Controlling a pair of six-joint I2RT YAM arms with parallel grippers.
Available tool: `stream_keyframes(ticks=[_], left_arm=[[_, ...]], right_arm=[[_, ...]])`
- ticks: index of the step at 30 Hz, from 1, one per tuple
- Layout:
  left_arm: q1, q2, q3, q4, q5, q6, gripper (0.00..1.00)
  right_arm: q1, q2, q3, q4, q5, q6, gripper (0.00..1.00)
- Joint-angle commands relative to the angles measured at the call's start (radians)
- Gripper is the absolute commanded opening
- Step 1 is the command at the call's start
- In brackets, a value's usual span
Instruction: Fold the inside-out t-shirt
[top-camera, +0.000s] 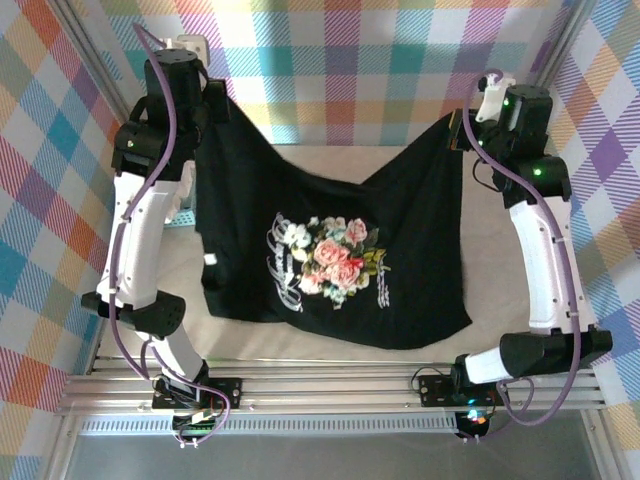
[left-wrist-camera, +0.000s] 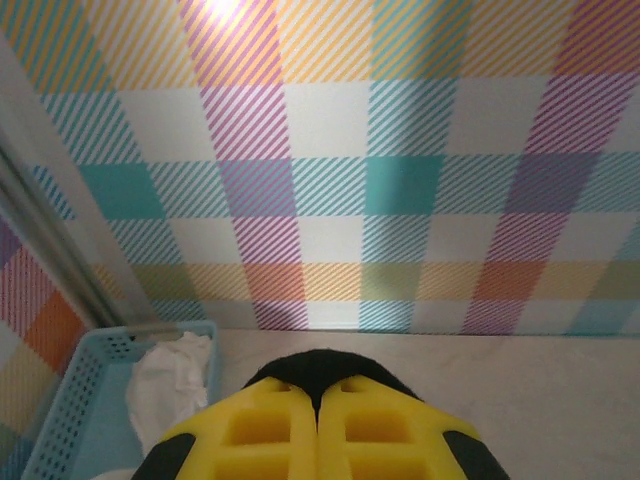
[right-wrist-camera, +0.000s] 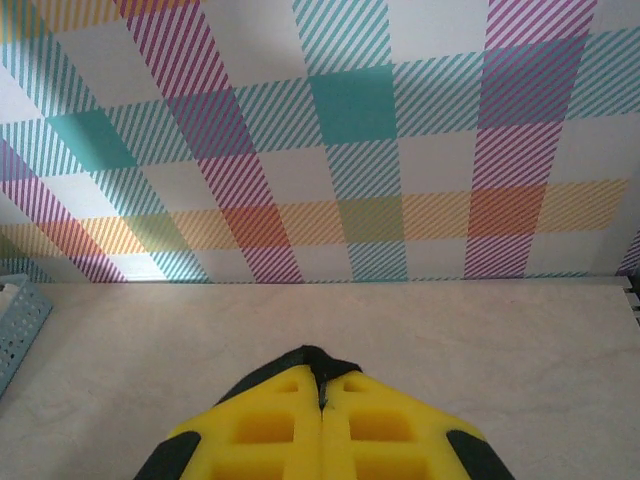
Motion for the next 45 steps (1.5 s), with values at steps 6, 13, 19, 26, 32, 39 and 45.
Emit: stream_keyframes(ticks=[6, 13, 19, 26, 32, 39, 45], left_arm=[[0.008, -0.343, -0.086, 0.125, 0.088, -0.014, 0.0], [0.008, -0.593, -0.153, 0.129, 0.083, -0.008, 0.0], [0.008, -0.657, -0.088, 0.142, 0.065, 0.008, 0.0], [0.008, -0.489, 0.106, 0.158, 0.013, 0.083, 0.0], [0.009, -0.239, 0.181, 0.227, -0.038, 0.163, 0.0], [0.073, 0.139, 0.231, 0.299, 0.064, 0.11, 0.0], [0.114, 0.482, 0.282, 0.413, 0.133, 0.076, 0.0]], right_arm=[[0.0, -0.199, 0.1, 0.001, -0.049, -0.009, 0.0], [0.0, -0.419, 0.096, -0.067, -0.02, 0.0, 0.0], [0.0, -0.497, 0.215, -0.152, 0.028, -0.03, 0.0], [0.0, -0.424, 0.314, -0.176, 0.048, -0.064, 0.0], [0.0, -0.29, 0.312, -0.123, 0.083, -0.114, 0.0], [-0.001, -0.034, 0.222, 0.015, 0.103, -0.161, 0.0], [0.0, 0.352, 0.283, 0.127, 0.13, -0.188, 0.0]])
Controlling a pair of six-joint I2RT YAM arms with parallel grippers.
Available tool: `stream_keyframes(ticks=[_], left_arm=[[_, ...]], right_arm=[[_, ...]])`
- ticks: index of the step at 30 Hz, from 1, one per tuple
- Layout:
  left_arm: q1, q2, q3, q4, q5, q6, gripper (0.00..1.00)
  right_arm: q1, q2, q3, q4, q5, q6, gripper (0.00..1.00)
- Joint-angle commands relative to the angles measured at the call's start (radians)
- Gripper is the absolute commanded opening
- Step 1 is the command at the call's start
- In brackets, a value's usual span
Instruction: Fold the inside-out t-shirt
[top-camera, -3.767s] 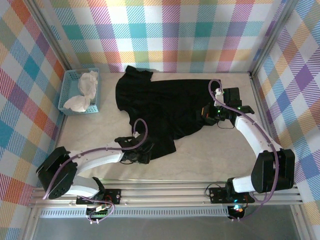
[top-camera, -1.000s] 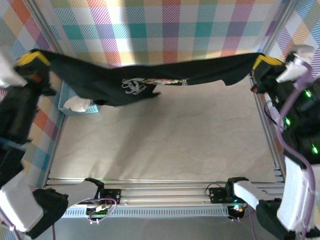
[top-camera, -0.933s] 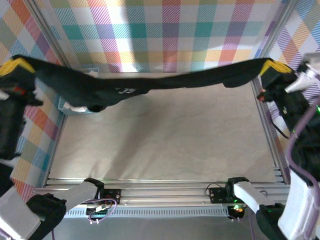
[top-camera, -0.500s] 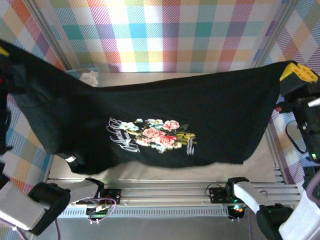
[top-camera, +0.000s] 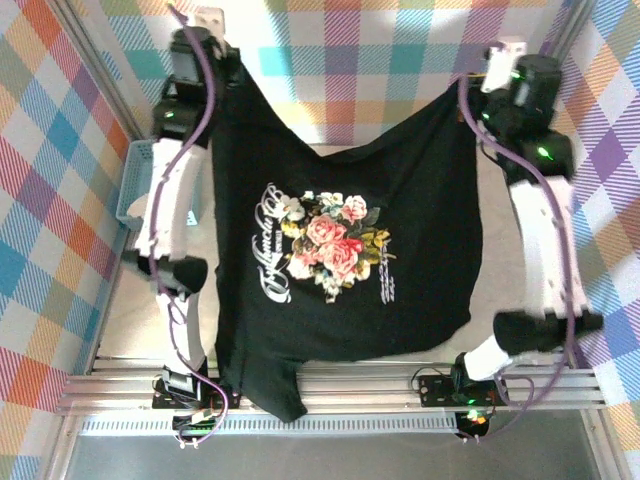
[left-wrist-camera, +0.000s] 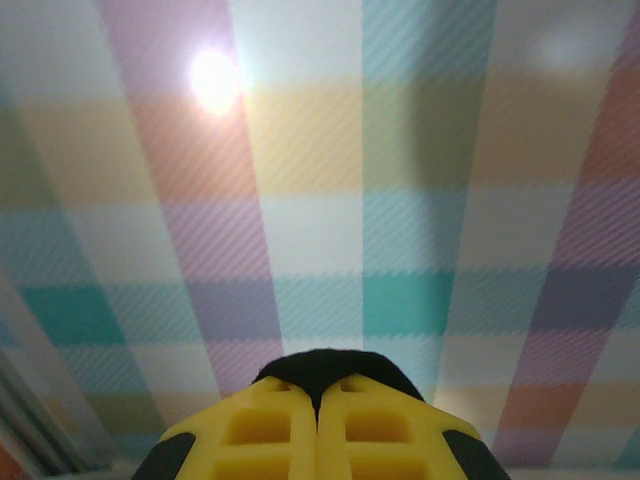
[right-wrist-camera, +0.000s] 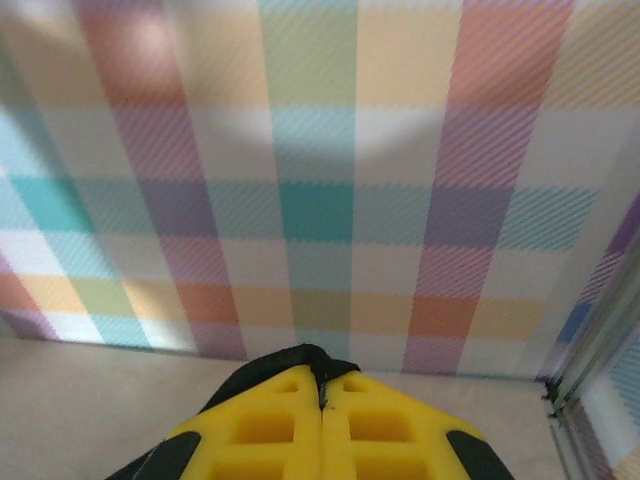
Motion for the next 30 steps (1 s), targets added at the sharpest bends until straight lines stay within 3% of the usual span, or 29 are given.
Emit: stream_keyframes(ticks=[1, 2, 4, 8, 10, 12, 17, 24, 30], left_arm=[[0.028, 0.141, 0.083, 0.116, 0.046, -0.028, 0.0], [0.037, 0.212, 0.123, 0.127, 0.054, -0.033, 0.02], [0.052, 0.323, 0.185, 0.145, 0.057, -0.044, 0.18], [0.072, 0.392, 0.197, 0.143, 0.046, -0.034, 0.39], [0.079, 0.379, 0.196, 0.096, 0.056, -0.038, 0.49], [0.085, 0.345, 0.19, 0.023, 0.076, -0.066, 0.57], [0.084, 0.174, 0.031, -0.104, 0.21, -0.21, 0.6], [0.055, -0.368, -0.948, 0.324, 0.408, -0.499, 0.6], [-0.057, -0.611, -1.419, 0.413, 0.414, -0.547, 0.62]], right_arm=[[-0.002, 0.229, 0.085, 0.098, 0.054, -0.039, 0.0], [-0.002, 0.33, 0.152, 0.096, 0.072, -0.043, 0.0], [-0.005, 0.529, 0.356, 0.03, 0.093, -0.029, 0.0], [-0.006, 0.896, 0.895, -0.199, 0.141, -0.043, 0.2], [-0.005, 0.93, 0.95, -0.247, 0.149, -0.041, 0.3], [0.0, 0.856, 0.818, -0.234, 0.143, -0.031, 0.36], [0.03, 0.509, 0.248, -0.081, 0.078, -0.009, 0.42], [0.046, 0.092, -0.44, -0.028, -0.032, 0.199, 0.49], [-0.007, -0.161, -0.948, -0.024, -0.009, 0.372, 0.53]])
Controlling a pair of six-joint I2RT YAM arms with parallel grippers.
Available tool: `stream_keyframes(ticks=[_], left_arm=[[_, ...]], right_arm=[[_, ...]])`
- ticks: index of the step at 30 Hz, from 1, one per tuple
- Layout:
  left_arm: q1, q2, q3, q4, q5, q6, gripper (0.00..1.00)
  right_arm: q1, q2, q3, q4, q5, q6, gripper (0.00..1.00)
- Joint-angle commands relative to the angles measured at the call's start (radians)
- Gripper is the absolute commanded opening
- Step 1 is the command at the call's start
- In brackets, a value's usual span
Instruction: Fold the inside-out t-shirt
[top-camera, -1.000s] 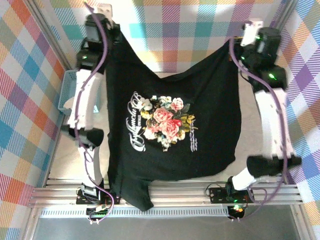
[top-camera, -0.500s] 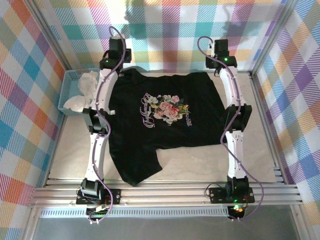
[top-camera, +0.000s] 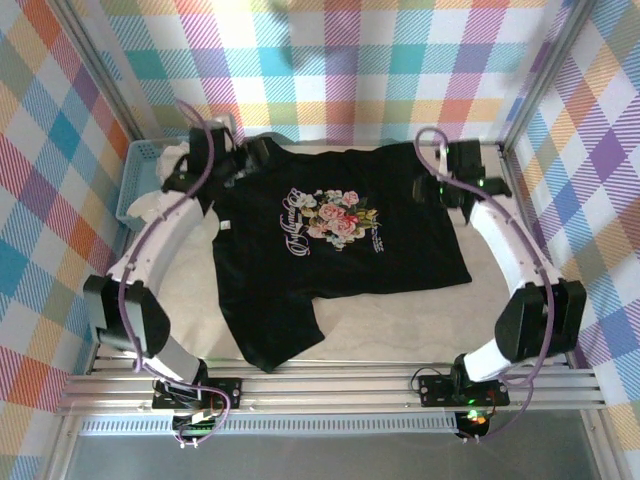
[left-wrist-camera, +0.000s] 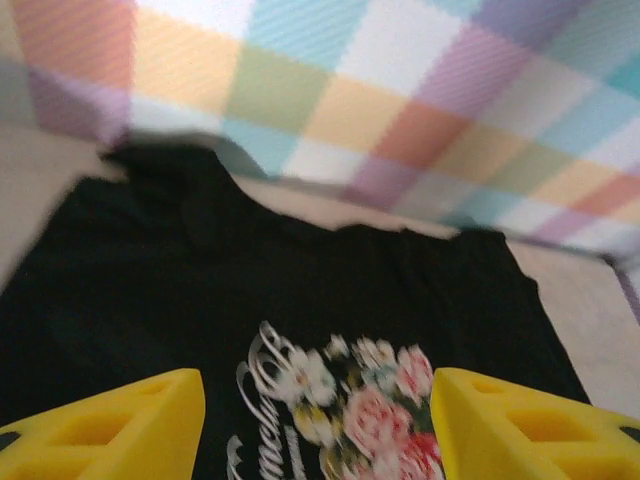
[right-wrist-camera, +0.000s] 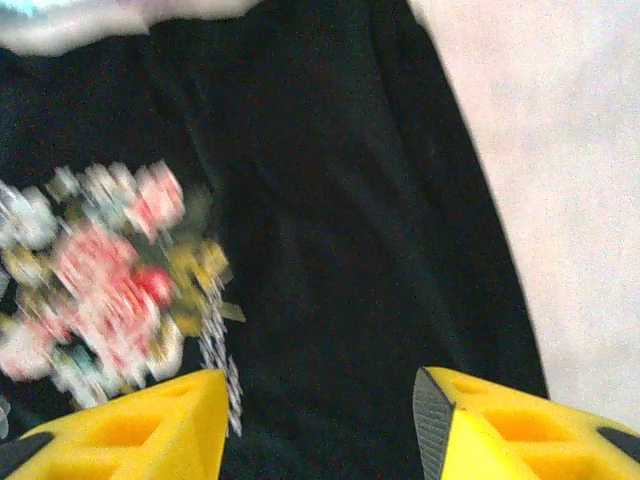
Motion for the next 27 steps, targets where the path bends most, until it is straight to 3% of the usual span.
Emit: stream_keyframes(ticks=[1, 4, 11, 22, 27], left_arm=[[-0.062, -0.07, -0.205, 0.079, 0.054, -0.08, 0.62], [-0.112, -0.154, -0.382, 0.124, 0.06, -0.109, 0.62], [-0.176, -0.244, -0.58, 0.14, 0.073, -0.124, 0.63], [-0.187, -0.211, -0.586, 0.127, 0.091, -0.087, 0.64], [-0.187, -0.205, -0.583, 0.115, 0.088, -0.085, 0.64]], right_arm=[[-0.076, -0.057, -0.222, -0.018, -0.015, 0.157, 0.53], [-0.182, -0.129, -0.374, 0.004, -0.071, 0.22, 0.54], [-0.275, -0.078, -0.458, -0.011, 0.024, 0.234, 0.54], [-0.324, 0.06, -0.412, 0.02, 0.033, 0.236, 0.53], [-0.332, 0.102, -0.413, 0.05, 0.016, 0.233, 0.46]])
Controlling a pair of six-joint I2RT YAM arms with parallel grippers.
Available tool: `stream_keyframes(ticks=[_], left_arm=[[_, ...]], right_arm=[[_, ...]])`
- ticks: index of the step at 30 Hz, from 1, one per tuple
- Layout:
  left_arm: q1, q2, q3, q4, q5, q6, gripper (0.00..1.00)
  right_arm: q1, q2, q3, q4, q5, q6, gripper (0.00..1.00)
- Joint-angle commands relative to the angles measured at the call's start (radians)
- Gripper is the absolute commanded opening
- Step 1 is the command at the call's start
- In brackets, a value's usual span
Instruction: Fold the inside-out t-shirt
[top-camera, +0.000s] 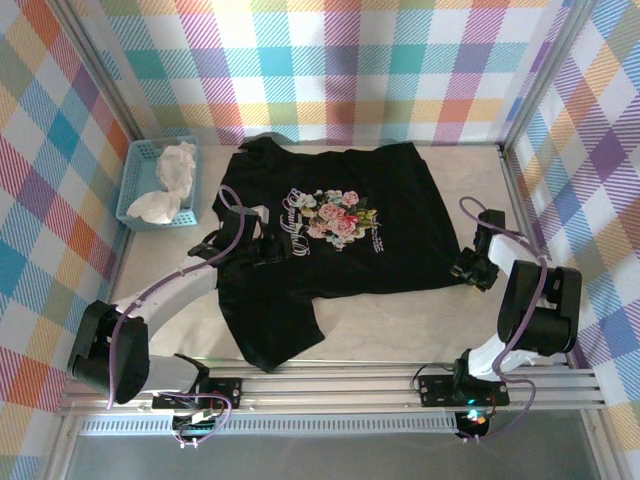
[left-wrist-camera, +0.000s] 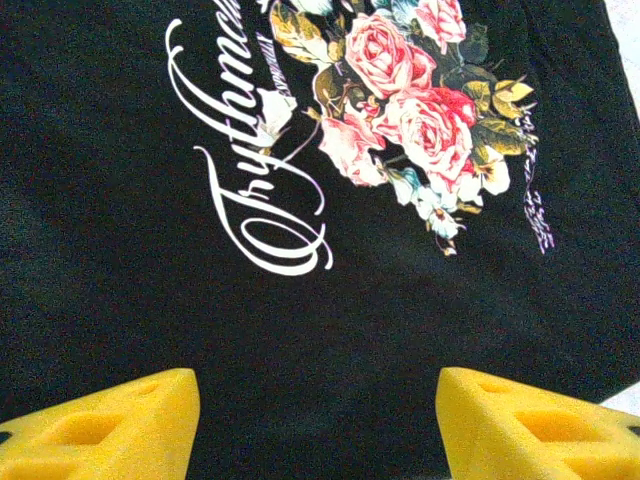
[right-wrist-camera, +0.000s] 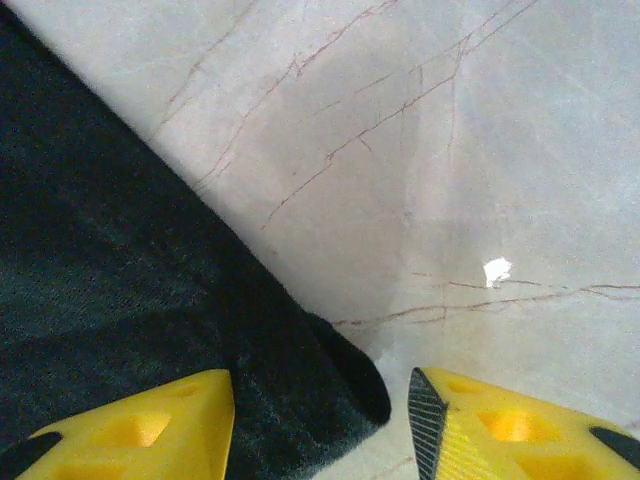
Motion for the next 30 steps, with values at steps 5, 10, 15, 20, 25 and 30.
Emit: stream_keyframes(ticks=[5, 10, 15, 20, 25, 30], left_arm=[[-0.017, -0.011, 0.004, -0.045, 0.001, 0.02, 0.64], [-0.053, -0.066, -0.03, -0.182, -0.026, 0.019, 0.65], [-0.125, -0.163, -0.099, -0.348, -0.038, -0.047, 0.67], [-0.136, -0.144, -0.143, -0.318, 0.009, -0.061, 0.7], [-0.135, 0.011, -0.103, -0.114, 0.015, -0.066, 0.7], [-0.135, 0.157, -0.041, -0.025, -0.004, -0.052, 0.7]], right_arm=[[-0.013, 0.019, 0.017, 0.041, -0.015, -0.005, 0.31], [-0.013, 0.013, 0.016, 0.069, -0.047, -0.018, 0.14], [-0.013, -0.027, 0.016, 0.106, -0.112, -0.033, 0.05], [-0.013, -0.059, 0.024, 0.127, -0.146, -0.042, 0.04], [-0.013, -0.072, 0.017, 0.136, -0.172, -0.048, 0.04], [-0.014, -0.073, 0.006, 0.15, -0.186, -0.052, 0.04]])
